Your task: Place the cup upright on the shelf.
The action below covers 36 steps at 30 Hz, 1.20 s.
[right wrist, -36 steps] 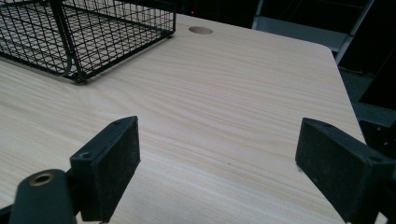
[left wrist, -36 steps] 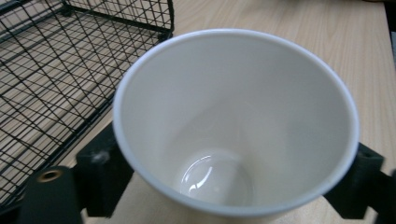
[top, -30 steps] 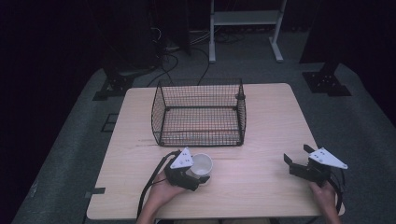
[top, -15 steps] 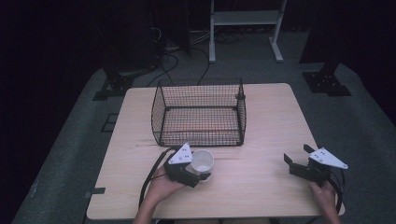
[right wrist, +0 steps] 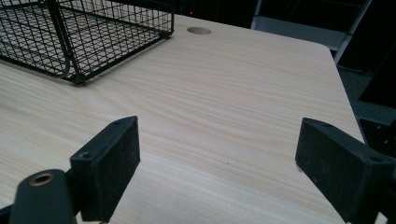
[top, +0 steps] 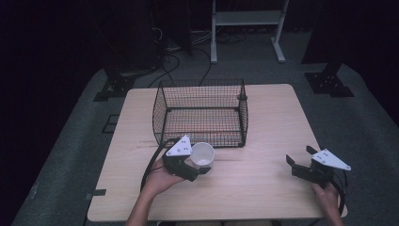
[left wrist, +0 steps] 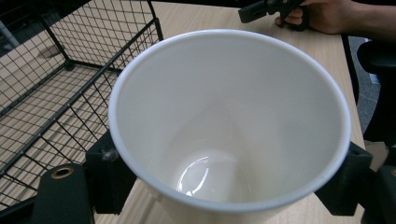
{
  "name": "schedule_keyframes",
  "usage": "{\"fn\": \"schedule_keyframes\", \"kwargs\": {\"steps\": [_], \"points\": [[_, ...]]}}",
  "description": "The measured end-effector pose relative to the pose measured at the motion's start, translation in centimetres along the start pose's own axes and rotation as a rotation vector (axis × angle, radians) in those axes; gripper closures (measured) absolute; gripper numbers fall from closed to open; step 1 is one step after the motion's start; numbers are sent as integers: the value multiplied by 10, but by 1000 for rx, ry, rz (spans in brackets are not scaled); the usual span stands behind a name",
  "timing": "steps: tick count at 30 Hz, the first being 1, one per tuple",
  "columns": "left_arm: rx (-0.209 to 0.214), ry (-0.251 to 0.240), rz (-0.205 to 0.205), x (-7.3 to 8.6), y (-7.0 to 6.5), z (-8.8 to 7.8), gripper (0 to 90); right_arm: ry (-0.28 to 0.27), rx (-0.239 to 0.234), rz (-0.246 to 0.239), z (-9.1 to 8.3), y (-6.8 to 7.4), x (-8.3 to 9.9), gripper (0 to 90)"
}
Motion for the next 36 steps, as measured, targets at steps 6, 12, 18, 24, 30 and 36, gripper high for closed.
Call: {"fn": "schedule_keyframes", "kwargs": {"steps": [6, 12, 18, 24, 30, 36], "points": [[9, 4, 9, -7, 4, -2, 204, -1, 0, 3, 0, 0, 0, 130], [4, 6, 15, -15, 12, -5, 204, -1, 0, 4, 0, 0, 0, 130], [13, 5, 24, -25, 21, -9, 204, 0, -1, 6, 0, -1, 0, 130], [25, 20, 28, -33, 29, -11, 205, 0, 2, 6, 0, -1, 0, 130], [28, 27, 38, -42, 38, -15, 205, 0, 3, 7, 0, -1, 0, 130], [42, 29, 43, -54, 48, -18, 205, 1, 4, 7, 0, -1, 0, 130]]}}
Point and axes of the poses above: each handheld gripper's, and its own axes: z roughly forward along the jaws, x roughly out of its underside, y roughly to its left, the point moved 2 cm from there along z, roughly forward along the jaws, and after that the axes turned 2 degrees about -x, right-handed, at the moved point
